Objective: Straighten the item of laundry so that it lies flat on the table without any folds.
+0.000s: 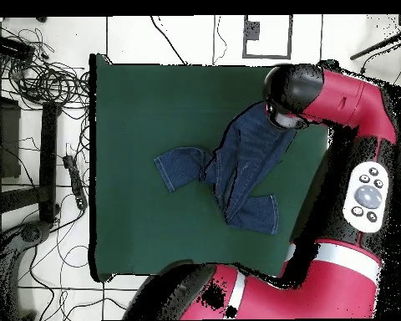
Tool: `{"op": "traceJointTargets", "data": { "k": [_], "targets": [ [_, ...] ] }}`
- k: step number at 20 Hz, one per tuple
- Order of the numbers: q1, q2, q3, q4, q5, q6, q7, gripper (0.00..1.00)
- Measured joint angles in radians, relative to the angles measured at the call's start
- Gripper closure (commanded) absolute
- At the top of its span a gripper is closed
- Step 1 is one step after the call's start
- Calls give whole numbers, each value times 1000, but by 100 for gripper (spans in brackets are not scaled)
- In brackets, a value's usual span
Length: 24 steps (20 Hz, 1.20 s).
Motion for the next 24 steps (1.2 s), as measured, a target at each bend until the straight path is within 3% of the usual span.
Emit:
{"op": "traceJointTargets", "data": {
  "k": [24],
  "targets": [
    [-92,-66,55,-51,-45,15,-2,100]
  ]
}}
